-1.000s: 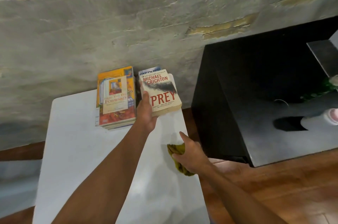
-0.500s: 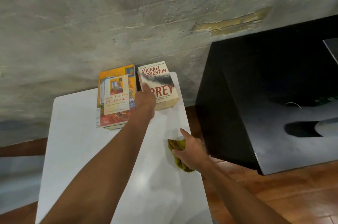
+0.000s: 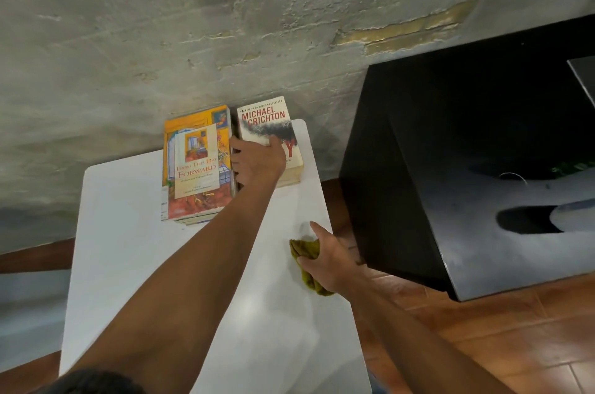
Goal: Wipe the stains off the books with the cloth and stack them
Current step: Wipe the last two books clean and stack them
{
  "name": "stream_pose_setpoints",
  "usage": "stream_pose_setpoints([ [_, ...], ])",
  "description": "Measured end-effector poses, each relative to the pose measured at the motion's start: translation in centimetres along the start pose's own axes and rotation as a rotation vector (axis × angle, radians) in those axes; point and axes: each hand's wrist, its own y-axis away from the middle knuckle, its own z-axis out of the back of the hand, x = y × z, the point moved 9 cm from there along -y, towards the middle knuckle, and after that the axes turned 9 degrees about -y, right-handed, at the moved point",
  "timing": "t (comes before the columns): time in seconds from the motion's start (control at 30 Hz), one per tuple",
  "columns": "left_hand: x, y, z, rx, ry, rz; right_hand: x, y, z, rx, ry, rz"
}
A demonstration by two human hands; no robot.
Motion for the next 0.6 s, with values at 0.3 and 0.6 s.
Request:
stream_pose_setpoints([
  [0.3, -1.4, 1.1, -2.1, 0.058, -0.269, -0.122, 1.4, -1.0, 0.4, -0.026, 0.048, 0.042],
  [0.6, -0.9, 1.0, -2.0, 0.061, -0.362, -0.053, 1.2, -0.8, 0.1, -0.017, 0.049, 0.066],
])
